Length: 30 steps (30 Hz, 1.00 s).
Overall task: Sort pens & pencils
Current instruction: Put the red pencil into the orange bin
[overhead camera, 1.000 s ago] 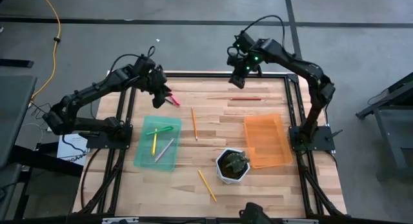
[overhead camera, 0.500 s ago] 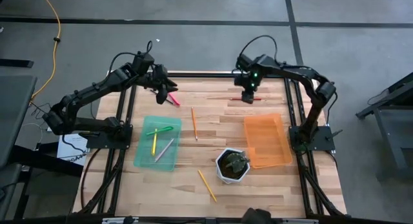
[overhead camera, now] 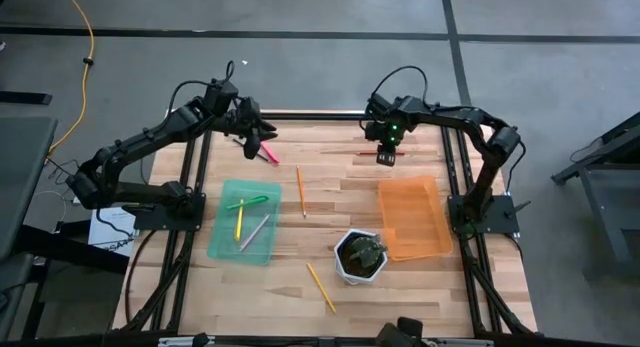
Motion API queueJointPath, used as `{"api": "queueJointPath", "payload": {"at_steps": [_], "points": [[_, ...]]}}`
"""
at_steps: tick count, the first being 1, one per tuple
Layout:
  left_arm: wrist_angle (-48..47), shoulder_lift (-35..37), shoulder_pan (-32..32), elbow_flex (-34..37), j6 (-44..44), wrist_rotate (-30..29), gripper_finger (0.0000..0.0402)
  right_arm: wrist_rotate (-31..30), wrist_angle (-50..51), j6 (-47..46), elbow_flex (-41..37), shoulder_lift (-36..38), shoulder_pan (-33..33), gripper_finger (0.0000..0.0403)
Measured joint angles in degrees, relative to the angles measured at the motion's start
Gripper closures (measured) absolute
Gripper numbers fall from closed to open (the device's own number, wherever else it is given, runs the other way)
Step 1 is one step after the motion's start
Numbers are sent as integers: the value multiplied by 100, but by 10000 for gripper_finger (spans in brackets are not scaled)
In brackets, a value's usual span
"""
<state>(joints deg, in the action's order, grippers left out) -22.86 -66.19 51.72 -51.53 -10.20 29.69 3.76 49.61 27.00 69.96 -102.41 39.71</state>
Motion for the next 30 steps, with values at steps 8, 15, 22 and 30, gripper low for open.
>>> {"api": "queueJointPath", "payload": {"at_steps": [8, 15, 22, 30], "points": [[1, 0, 0, 0, 4, 63, 305, -58, -114, 164, -154, -13, 306, 290], [1, 0, -2, 0, 4, 70, 305, -55, -139, 234, -152, -127, 449, 290], [1, 0, -32, 0, 5, 69, 305, -16, -82, 331, -152, -414, 467, 290], [1, 0, -366, 0, 9, -219, 305, -8, -55, 454, -152, -638, 467, 290]]}}
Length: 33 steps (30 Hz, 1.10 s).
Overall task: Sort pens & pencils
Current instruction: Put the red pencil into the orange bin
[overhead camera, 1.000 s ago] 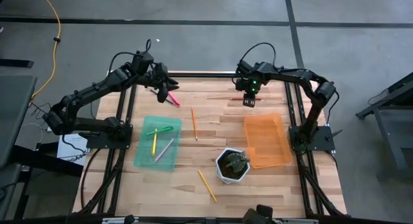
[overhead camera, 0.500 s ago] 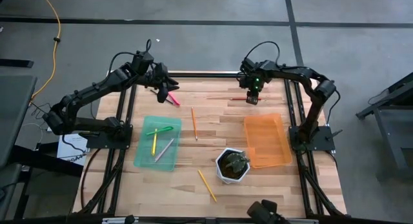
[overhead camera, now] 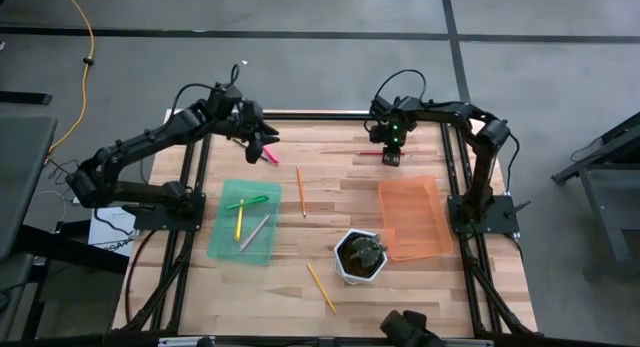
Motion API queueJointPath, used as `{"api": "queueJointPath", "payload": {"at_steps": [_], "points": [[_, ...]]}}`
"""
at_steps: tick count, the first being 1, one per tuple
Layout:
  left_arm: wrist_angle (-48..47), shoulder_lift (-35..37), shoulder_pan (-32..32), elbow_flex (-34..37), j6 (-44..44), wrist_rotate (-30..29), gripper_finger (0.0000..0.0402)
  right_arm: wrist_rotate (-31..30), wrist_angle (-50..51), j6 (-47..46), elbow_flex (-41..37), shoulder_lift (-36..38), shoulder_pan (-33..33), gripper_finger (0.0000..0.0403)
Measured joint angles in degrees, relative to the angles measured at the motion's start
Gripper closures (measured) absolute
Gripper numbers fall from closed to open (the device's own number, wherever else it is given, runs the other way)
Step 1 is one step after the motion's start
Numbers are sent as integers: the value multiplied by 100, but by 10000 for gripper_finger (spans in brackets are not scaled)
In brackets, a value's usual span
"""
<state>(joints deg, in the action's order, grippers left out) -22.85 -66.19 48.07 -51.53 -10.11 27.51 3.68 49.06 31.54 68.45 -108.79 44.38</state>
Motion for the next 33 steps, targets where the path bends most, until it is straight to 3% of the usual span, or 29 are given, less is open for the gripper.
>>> {"api": "queueJointPath", "payload": {"at_steps": [21, 33], "points": [[0, 0, -233, 0, 13, -271, 305, -158, -214, -364, 4, -15, 101, 317], [0, 0, -233, 0, 15, -271, 305, 284, 24, -303, 4, -15, 21, 318]]}}
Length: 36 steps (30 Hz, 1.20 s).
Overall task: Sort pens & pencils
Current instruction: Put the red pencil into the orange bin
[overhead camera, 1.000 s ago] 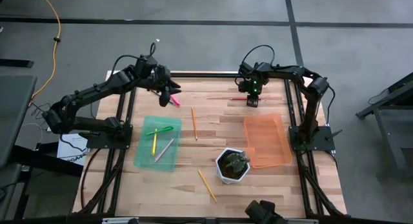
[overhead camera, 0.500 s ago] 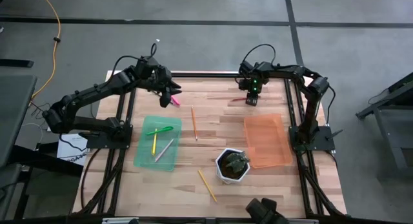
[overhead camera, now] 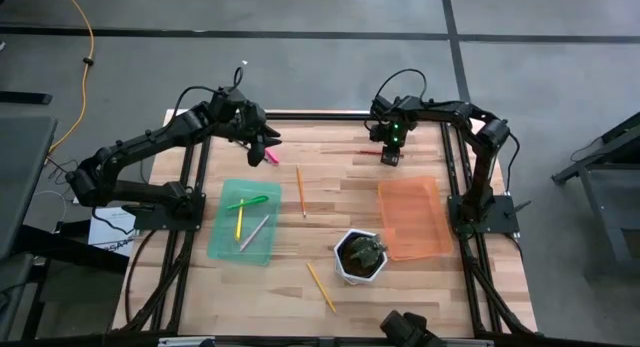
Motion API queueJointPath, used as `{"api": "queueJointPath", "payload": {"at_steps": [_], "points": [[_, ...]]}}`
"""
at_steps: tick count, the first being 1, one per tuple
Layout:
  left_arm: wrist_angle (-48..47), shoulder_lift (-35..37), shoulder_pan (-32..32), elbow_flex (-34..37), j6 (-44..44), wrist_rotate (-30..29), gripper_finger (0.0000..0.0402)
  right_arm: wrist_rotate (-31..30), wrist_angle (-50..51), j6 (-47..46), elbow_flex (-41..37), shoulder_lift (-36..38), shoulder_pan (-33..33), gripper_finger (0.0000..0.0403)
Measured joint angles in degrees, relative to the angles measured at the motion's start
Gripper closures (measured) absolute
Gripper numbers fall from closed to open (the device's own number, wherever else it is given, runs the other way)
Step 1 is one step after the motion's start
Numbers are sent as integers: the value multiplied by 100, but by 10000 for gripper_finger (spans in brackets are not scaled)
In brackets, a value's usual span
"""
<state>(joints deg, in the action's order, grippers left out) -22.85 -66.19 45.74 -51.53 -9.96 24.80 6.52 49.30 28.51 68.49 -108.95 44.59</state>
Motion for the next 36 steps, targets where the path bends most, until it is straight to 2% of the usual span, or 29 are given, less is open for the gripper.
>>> {"api": "queueJointPath", "payload": {"at_steps": [13, 25, 36], "points": [[0, 0, 0, 0, -2, 0, 305, -184, -87, 0, 0, 0, -62, 320], [-1, 0, -2, 0, -3, 0, 305, -178, -77, -2, 0, 0, -62, 369], [0, 0, -3, 0, -2, 2, 305, -36, -43, -9, 0, 0, -62, 372]]}}
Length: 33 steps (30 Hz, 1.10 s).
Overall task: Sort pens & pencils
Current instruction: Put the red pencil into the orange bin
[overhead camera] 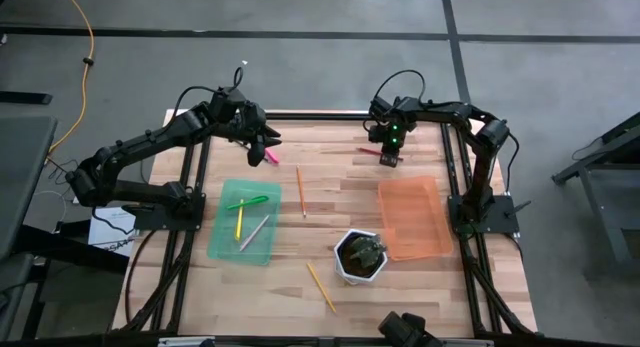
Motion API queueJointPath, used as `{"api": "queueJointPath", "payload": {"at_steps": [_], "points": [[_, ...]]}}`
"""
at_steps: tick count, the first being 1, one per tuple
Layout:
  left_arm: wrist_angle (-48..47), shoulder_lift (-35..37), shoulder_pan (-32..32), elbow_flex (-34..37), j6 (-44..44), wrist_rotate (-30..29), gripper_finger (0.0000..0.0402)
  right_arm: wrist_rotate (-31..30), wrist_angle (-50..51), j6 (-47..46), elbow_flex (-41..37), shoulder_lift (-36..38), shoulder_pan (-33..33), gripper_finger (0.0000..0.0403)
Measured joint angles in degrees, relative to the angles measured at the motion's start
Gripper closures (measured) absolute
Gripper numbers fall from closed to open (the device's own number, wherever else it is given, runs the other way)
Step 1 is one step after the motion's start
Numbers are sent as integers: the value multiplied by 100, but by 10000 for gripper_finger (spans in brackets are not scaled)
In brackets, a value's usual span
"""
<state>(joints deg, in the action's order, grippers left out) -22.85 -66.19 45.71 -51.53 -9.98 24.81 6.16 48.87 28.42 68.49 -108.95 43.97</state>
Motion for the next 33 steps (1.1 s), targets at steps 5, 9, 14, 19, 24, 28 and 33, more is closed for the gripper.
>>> {"api": "queueJointPath", "payload": {"at_steps": [5, 9, 14, 19, 24, 28, 33], "points": [[0, 0, -2, 0, -2, -1, 305, 85, -1, -9, 0, 0, 0, 372], [0, 0, -2, 0, 0, 0, 305, 96, -1, -7, 0, 0, 0, 372], [0, 0, -2, 0, -2, 1, 305, 96, -1, 2, 0, 0, 0, 372], [0, 0, -2, 0, -8, 1, 305, 107, -3, 7, 0, 0, 0, 372], [-1, 1, -2, 0, -13, 1, 305, 165, -3, 9, 0, 0, 0, 372], [0, 2, -2, 0, -24, 1, 305, 171, -1, 9, 0, 0, 0, 372], [-1, 1, -2, 0, -23, 1, 305, 332, -2, 7, 0, 0, 0, 372]]}}
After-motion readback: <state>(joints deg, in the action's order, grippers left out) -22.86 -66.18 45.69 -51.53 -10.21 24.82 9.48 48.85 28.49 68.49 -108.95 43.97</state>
